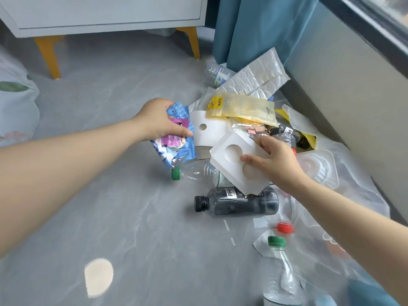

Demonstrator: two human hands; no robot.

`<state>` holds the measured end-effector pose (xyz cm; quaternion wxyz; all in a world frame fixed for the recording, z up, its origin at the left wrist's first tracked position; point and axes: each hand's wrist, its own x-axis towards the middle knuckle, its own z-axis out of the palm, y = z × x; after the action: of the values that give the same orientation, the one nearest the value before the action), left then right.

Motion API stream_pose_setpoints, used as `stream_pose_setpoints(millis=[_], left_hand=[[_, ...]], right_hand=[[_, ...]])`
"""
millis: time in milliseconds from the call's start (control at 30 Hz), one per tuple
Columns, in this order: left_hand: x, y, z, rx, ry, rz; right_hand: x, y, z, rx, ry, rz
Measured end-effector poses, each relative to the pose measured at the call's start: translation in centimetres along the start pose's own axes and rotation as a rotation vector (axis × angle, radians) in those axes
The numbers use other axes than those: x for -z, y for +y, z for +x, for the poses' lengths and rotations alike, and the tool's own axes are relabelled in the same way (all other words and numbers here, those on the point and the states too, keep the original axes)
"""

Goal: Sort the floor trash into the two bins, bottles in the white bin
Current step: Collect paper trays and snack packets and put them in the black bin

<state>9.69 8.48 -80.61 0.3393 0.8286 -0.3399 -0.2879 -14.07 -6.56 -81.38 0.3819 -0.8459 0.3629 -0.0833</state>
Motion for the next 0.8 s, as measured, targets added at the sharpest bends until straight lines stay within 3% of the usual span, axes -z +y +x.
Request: stream_pose_setpoints(millis=[133, 233, 400, 500, 667, 800], left_hand=[[-2.1, 1.2, 1.5, -0.035, -0.004, 0.049], [-3.4, 1.1, 2.8, -0.068, -0.011, 0.217], [-4.9, 1.5, 4.0, -0.101, -0.107, 0.317], [-5.6, 1.3, 4.1, -0.092, -0.081, 0.359], [-5.8, 0.2, 3.4, -0.088, -0.029, 0.397], [-5.6, -0.4, 3.0, -0.092, -0.004, 0.393]], right_hand=[[0.6, 0.3, -0.2, -0.028, -0.009, -0.023], [1.1, 0.1, -0.2, -0.018, -0.034, -0.069], [3.4, -0.4, 2.8, 0.039, 0.063, -0.183], [4.3, -0.7, 5.3, 0.1, 0.088, -0.317], [3.9, -0.6, 7.4, 0.215, 0.018, -0.455], [2.7, -0.7, 7.9, 0.175, -0.078, -0.536]])
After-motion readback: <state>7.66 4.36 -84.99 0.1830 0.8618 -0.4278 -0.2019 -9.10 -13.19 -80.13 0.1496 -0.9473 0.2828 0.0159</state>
